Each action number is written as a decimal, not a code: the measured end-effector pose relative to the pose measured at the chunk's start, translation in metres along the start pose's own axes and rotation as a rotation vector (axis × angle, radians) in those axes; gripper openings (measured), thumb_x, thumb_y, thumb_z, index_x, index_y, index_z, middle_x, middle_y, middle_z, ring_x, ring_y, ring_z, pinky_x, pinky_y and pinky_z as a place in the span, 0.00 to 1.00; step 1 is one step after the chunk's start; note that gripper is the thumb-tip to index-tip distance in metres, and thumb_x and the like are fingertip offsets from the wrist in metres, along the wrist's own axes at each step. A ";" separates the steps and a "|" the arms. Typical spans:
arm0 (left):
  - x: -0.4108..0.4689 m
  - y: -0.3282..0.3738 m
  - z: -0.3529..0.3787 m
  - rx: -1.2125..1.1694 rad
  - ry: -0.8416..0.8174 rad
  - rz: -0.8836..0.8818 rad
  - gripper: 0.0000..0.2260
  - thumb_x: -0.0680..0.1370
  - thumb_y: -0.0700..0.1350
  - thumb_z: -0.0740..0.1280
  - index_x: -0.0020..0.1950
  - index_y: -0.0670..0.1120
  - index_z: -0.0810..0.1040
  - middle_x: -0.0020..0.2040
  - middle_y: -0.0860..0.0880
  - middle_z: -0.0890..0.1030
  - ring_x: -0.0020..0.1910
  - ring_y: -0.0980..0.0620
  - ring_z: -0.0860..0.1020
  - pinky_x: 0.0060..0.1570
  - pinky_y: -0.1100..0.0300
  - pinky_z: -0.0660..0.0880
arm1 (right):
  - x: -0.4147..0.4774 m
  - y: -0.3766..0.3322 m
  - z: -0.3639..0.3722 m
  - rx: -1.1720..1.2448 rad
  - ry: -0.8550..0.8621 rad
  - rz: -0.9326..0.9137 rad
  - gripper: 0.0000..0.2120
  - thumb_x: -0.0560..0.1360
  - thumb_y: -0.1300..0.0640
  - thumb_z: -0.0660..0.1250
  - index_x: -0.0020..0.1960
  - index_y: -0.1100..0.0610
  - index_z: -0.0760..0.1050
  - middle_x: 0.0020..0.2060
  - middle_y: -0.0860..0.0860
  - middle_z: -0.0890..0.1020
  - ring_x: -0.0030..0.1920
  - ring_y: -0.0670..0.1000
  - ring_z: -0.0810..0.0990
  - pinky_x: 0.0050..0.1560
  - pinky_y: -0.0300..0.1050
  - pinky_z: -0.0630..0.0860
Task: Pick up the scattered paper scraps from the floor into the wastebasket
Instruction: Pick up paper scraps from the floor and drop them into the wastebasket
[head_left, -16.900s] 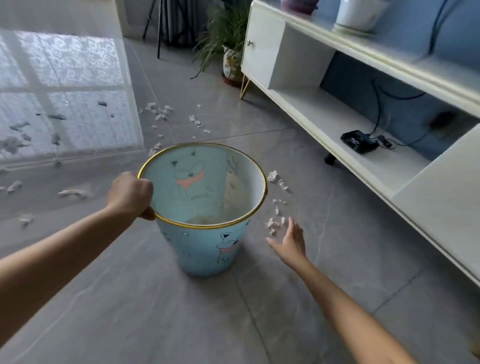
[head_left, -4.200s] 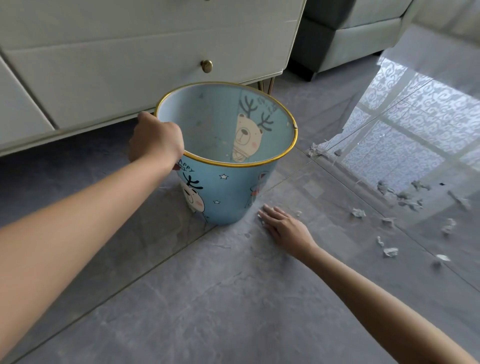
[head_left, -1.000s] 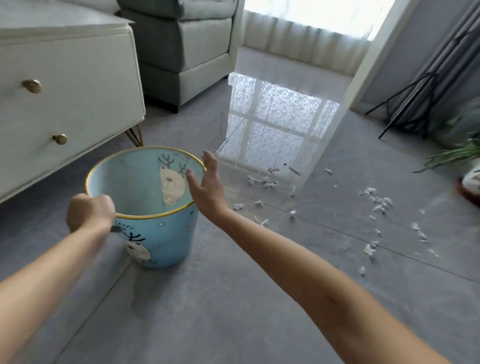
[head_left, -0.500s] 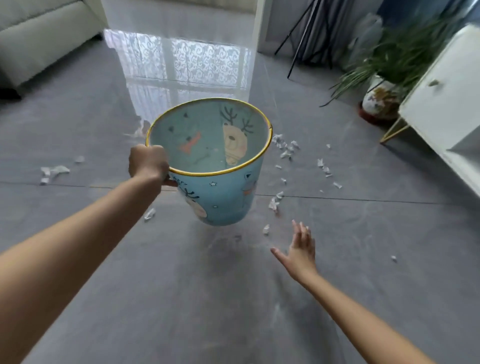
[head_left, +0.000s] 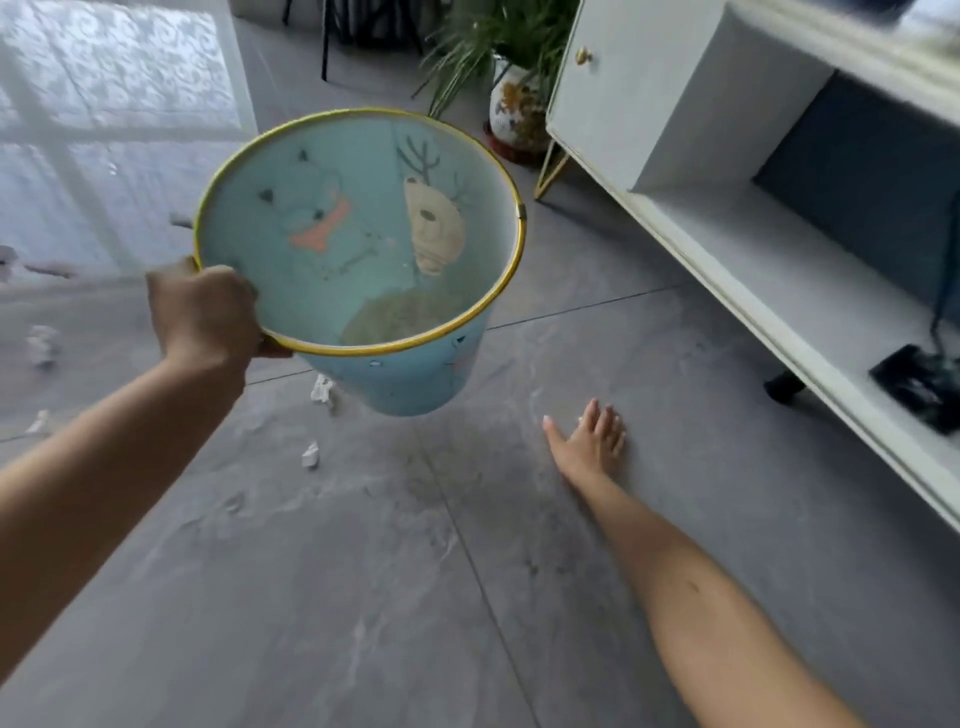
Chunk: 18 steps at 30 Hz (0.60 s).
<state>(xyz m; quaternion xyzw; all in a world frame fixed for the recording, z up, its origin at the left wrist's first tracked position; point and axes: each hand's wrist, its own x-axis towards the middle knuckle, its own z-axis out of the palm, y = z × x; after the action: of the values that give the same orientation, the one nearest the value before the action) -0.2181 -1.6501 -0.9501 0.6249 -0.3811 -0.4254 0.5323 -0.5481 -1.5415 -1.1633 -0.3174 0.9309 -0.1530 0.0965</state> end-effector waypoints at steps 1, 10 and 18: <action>0.002 -0.001 0.008 -0.033 -0.026 0.029 0.09 0.71 0.31 0.59 0.35 0.43 0.71 0.34 0.45 0.72 0.29 0.49 0.73 0.14 0.64 0.71 | 0.007 -0.005 0.005 -0.018 0.000 -0.024 0.40 0.75 0.40 0.59 0.76 0.61 0.47 0.76 0.60 0.50 0.76 0.58 0.48 0.75 0.52 0.43; 0.057 0.007 -0.054 0.137 0.194 0.180 0.11 0.56 0.42 0.61 0.34 0.48 0.80 0.37 0.40 0.77 0.39 0.42 0.78 0.39 0.34 0.78 | 0.025 -0.145 0.049 0.103 -0.070 -0.168 0.37 0.78 0.44 0.56 0.75 0.65 0.46 0.76 0.60 0.49 0.76 0.56 0.48 0.74 0.47 0.42; 0.079 0.003 -0.106 0.183 0.335 0.116 0.10 0.58 0.41 0.60 0.32 0.49 0.79 0.36 0.40 0.76 0.38 0.41 0.77 0.40 0.32 0.78 | 0.036 -0.246 0.069 0.292 -0.492 -0.399 0.33 0.78 0.45 0.57 0.76 0.61 0.51 0.76 0.55 0.51 0.76 0.53 0.51 0.73 0.46 0.48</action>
<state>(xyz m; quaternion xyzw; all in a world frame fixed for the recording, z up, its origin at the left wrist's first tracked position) -0.0912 -1.6873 -0.9493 0.7096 -0.3597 -0.2476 0.5530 -0.4186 -1.7641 -1.1460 -0.5034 0.7676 -0.2195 0.3304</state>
